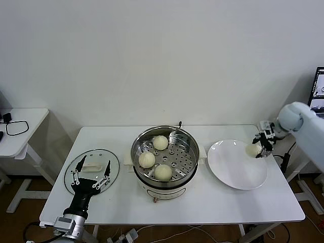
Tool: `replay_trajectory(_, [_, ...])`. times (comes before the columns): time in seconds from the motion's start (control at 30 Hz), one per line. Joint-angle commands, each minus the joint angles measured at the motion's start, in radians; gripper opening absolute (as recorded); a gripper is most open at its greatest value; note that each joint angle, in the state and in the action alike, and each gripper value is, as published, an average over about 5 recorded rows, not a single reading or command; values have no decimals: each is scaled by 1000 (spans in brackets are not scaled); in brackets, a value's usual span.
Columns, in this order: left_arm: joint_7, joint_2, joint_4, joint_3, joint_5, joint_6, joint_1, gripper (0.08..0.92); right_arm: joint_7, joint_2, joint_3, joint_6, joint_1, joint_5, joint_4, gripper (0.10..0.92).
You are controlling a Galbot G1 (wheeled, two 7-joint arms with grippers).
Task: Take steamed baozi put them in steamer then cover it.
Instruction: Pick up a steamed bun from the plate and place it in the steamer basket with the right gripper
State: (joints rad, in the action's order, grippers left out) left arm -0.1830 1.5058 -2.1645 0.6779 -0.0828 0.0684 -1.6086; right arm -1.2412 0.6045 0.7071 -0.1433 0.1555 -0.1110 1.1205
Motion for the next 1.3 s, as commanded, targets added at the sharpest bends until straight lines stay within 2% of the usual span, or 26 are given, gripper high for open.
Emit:
replay_trajectory(0.03, [-4, -5, 2, -1, 3, 1, 3, 823, -2, -160, 575, -221, 543, 465, 422, 690])
replay_trajectory(0.3, [-12, -8, 10, 4, 7, 5, 11, 823, 67, -18, 771, -322, 760, 652, 531, 687])
replay_trajectory(0.6, [-18, -10, 20, 15, 17, 2, 22, 823, 117, 222, 757, -373, 765, 745, 483, 687])
replay_trajectory(0.9, [-27, -16, 31, 46, 37, -2, 26, 823, 118, 403, 710, -375, 641, 675, 348, 693])
replay_trajectory(1.3, [-27, -24, 34, 55, 46, -8, 31, 823, 100, 487, 621, -351, 432, 478, 191, 696])
